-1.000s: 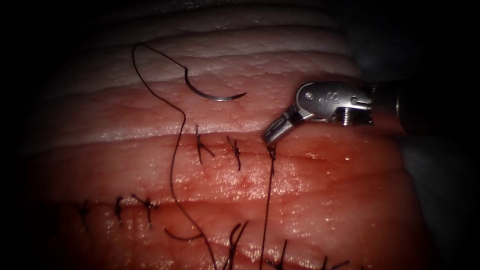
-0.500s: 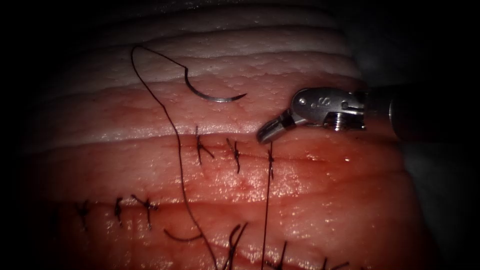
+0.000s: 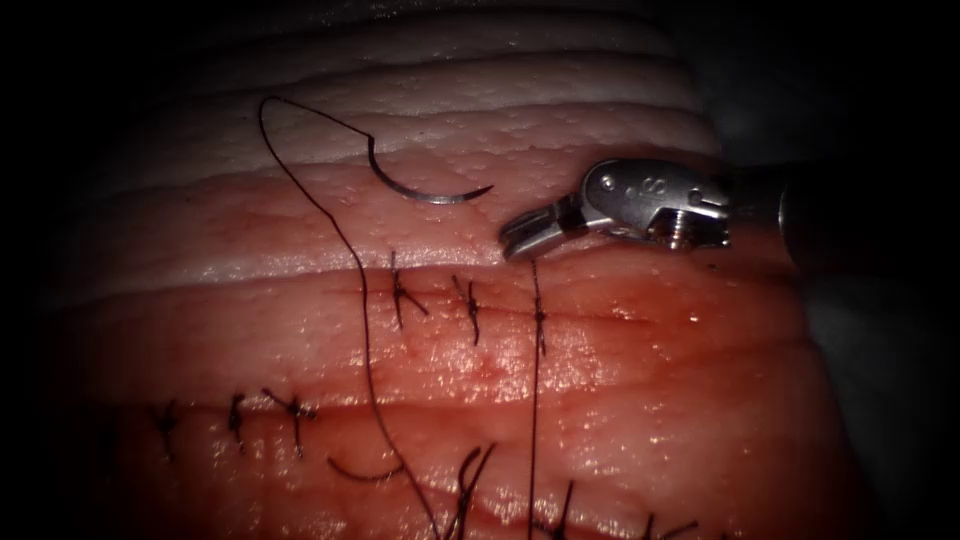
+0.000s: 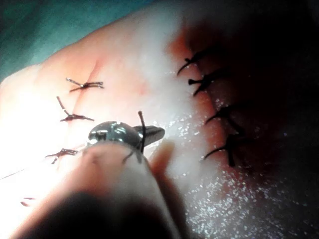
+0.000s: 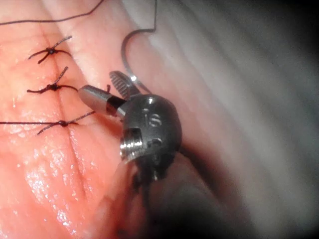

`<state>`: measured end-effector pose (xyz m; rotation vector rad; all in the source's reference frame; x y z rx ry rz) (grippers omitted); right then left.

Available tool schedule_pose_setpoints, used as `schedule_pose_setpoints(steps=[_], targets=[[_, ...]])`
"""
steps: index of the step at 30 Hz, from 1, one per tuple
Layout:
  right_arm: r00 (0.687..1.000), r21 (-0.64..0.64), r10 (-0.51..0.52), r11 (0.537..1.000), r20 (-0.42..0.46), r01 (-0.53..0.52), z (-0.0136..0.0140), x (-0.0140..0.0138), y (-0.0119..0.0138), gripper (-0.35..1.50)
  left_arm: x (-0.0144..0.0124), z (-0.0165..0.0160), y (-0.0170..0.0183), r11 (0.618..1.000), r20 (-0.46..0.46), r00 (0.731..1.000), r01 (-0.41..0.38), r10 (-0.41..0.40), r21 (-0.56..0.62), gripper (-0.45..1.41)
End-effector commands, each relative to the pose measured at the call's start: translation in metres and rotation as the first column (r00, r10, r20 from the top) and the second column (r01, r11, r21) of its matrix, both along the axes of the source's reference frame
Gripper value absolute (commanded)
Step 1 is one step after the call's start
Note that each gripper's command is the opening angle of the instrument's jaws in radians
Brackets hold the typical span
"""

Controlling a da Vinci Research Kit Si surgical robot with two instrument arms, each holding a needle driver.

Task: Wound Closure
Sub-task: Wrap thread around right hand counter-clockwise one time

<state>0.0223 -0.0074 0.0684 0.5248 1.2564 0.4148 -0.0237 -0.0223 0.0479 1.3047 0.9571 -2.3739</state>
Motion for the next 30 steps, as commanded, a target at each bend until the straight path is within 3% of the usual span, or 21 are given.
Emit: schedule_pose_setpoints(steps=[1, 5, 9, 11, 12, 14, 15, 17, 20, 30], targets=[[1.000, 0.000, 0.022, 1.000, -0.005, -0.022, 0.0000, 0.0003, 0.0000, 1.13, -0.0003, 0.0003, 0.0010, 0.999, -0.005, 0.999, 0.041, -0.041, -0.009, -0.45], [0.994, -0.021, 0.106, 0.994, -0.019, -0.106, -0.0014, -0.0014, 0.0008, 1.31, 0.0008, -0.0005, 0.0066, 0.979, 0.011, 0.982, 0.190, -0.190, -0.073, -0.45], [0.986, -0.060, 0.168, 0.984, -0.020, -0.169, -0.0029, -0.0033, 0.0015, 1.31, 0.0018, -0.0007, 0.0116, 0.949, 0.048, 0.957, 0.289, -0.285, -0.128, -0.45], [0.980, -0.069, 0.199, 0.977, -0.021, -0.200, -0.0035, -0.0039, 0.0011, 1.23, 0.0022, -0.0005, 0.0137, 0.933, 0.056, 0.944, 0.329, -0.324, -0.143, -0.45], [0.975, -0.083, 0.222, 0.971, -0.012, -0.222, -0.0041, -0.0043, 0.0003, 1.03, 0.0026, -0.0002, 0.0161, 0.916, 0.061, 0.929, 0.369, -0.364, -0.160, -0.45], [0.975, -0.095, 0.222, 0.970, -0.009, -0.222, -0.0044, -0.0042, -0.0001, 0.98, 0.0028, 0.0000, 0.0170, 0.910, 0.058, 0.924, 0.383, -0.379, -0.162, -0.45], [0.974, -0.097, 0.225, 0.970, -0.006, -0.225, -0.0047, -0.0042, -0.0006, 0.78, 0.0030, 0.0004, 0.0181, 0.900, 0.056, 0.915, 0.402, -0.399, -0.166, -0.45], [0.976, -0.095, 0.217, 0.971, -0.022, -0.218, -0.0053, -0.0039, -0.0017, -0.05, 0.0033, 0.0010, 0.0198, 0.889, 0.051, 0.905, 0.425, -0.423, -0.173, -0.45], [0.971, -0.102, 0.234, 0.966, -0.041, -0.237, -0.0061, -0.0031, -0.0027, -0.35, 0.0036, 0.0020, 0.0214, 0.886, 0.037, 0.902, 0.429, -0.430, -0.174, -0.45], [0.975, -0.173, 0.204, 0.961, -0.091, -0.217, -0.0068, 0.0002, -0.0035, -0.35, 0.0046, 0.0055, 0.0240, 0.892, 0.045, 0.903, 0.430, -0.428, -0.139, -0.45]])
